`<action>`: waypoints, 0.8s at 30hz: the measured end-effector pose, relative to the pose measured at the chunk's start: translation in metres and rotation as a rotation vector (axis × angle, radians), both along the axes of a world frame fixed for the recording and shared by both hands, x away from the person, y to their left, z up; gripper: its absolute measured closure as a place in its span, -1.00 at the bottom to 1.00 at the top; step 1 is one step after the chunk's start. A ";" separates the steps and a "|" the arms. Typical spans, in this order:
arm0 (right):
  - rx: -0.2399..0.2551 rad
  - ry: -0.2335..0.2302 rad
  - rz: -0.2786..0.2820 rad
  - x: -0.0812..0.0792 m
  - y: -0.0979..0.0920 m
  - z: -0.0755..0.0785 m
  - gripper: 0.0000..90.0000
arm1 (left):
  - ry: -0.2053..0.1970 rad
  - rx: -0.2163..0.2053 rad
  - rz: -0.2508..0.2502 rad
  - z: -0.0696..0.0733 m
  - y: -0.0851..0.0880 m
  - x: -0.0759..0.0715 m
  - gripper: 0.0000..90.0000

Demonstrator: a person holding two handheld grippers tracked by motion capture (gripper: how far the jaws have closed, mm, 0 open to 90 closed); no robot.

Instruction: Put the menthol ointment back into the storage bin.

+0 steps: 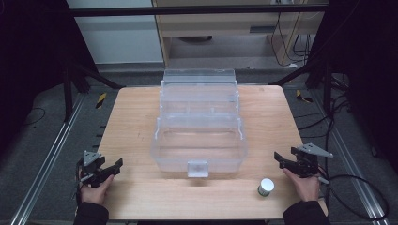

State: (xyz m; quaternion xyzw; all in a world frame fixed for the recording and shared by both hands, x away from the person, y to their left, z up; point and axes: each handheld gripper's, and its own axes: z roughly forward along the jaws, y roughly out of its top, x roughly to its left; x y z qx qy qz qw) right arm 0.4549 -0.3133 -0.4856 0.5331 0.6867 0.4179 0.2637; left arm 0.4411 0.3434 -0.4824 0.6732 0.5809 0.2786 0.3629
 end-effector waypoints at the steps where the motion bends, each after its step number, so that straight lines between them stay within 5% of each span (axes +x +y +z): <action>1: 0.000 -0.005 0.006 -0.002 0.001 0.001 -0.45 | -0.001 0.003 -0.001 0.000 -0.001 0.000 -0.44; 6: -0.043 -0.013 0.059 -0.001 0.003 0.011 -0.40 | 0.002 0.020 -0.006 0.001 -0.003 -0.001 -0.43; 24: -0.174 0.066 0.306 -0.007 0.037 0.080 -0.43 | 0.032 0.038 -0.010 -0.003 -0.004 0.001 -0.44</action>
